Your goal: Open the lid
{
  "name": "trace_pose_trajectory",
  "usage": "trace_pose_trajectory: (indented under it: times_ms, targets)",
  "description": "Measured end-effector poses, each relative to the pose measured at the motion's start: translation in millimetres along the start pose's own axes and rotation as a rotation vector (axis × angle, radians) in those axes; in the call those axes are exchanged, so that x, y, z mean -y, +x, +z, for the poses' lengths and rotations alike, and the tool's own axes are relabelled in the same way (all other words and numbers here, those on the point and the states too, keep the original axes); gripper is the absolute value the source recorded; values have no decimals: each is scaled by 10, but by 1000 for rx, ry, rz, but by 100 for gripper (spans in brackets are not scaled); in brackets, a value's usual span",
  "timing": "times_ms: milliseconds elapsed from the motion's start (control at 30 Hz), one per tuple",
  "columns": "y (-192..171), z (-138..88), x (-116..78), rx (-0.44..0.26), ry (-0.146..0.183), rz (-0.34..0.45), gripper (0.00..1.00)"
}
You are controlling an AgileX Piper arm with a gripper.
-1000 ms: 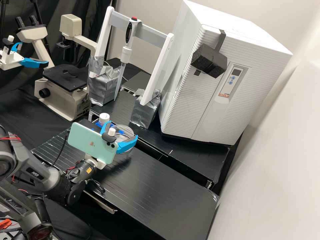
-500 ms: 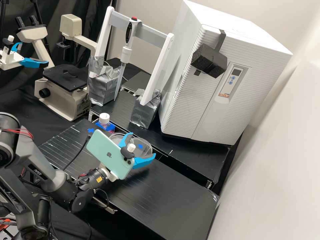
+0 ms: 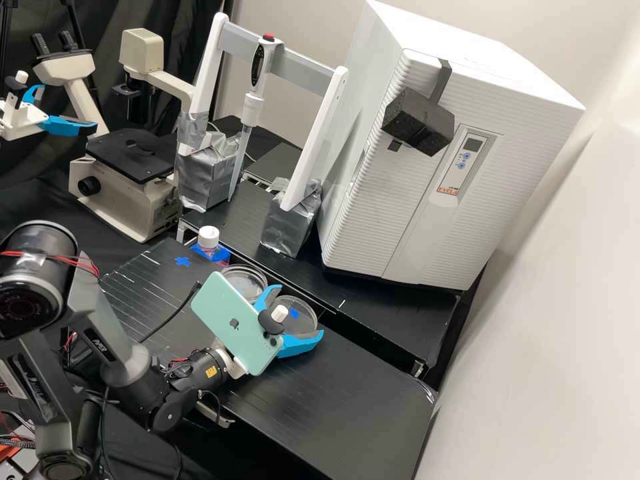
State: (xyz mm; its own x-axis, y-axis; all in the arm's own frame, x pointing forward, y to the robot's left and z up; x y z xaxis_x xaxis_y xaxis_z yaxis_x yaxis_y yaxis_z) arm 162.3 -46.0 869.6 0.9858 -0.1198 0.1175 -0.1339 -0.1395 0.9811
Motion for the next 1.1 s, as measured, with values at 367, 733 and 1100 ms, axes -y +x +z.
trace_pose_trajectory:
  times_ms: [367, 733, 1100]
  targets:
    - [29, 15, 18, -8, -19, -1, 100]
    - [19, -39, -15, -26, -39, 27, 100]
    - [-58, -317, -145, -131, -33, 114, 100]
